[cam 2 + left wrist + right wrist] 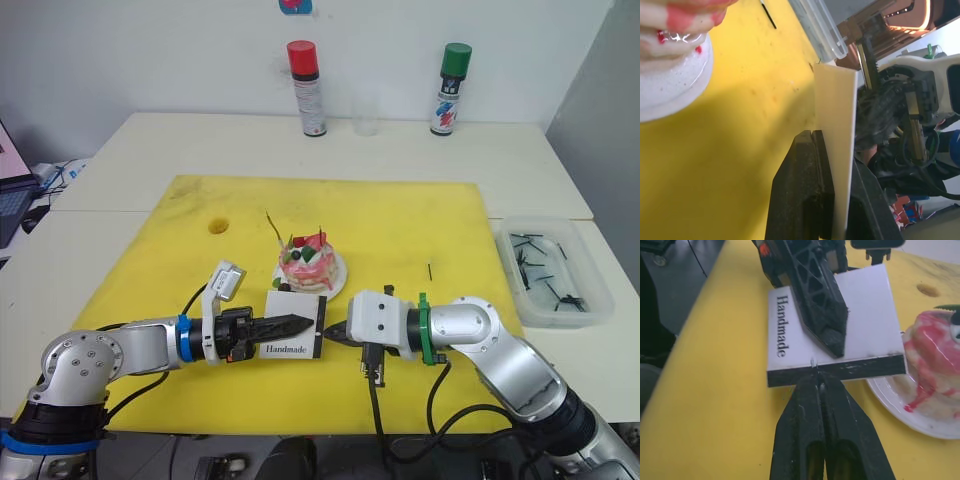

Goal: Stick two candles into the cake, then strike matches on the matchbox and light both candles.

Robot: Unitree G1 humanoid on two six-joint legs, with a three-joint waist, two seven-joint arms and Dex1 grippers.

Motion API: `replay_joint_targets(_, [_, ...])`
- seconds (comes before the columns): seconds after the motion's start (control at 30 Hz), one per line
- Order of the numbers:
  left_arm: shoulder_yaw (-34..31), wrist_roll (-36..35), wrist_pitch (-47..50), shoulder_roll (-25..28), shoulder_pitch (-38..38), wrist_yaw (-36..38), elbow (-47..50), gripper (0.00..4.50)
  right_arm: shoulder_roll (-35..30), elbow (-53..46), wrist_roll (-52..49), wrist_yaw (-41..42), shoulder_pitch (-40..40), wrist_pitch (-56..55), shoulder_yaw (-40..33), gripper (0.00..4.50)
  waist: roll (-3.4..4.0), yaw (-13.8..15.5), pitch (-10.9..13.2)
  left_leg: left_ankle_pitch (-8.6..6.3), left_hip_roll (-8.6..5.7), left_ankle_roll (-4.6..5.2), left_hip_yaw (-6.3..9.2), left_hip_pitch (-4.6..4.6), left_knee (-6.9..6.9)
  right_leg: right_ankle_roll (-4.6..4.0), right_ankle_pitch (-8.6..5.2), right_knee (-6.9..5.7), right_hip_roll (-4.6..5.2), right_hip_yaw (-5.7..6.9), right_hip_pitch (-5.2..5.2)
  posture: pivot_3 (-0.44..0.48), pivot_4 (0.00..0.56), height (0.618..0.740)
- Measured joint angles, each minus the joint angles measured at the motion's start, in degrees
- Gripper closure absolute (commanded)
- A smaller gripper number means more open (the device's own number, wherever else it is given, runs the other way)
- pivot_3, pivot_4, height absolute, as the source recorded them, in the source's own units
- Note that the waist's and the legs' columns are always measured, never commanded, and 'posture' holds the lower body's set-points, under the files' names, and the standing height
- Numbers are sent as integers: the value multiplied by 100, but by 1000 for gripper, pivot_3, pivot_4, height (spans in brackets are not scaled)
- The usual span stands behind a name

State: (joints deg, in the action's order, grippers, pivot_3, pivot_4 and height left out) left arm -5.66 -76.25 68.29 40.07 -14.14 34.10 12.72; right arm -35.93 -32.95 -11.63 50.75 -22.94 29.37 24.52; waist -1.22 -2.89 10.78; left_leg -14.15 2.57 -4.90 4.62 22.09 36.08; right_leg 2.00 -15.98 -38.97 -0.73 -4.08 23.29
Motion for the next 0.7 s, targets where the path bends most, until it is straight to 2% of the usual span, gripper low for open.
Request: replay_joint_targets(0.7, [-102,118,-6,-91,135,15,101,4500,141,145,373,14,-12,-38,138,4477,0,-1,0,0,0,0,1,-1,0,0,0,-1,0,0,0,0,150,740])
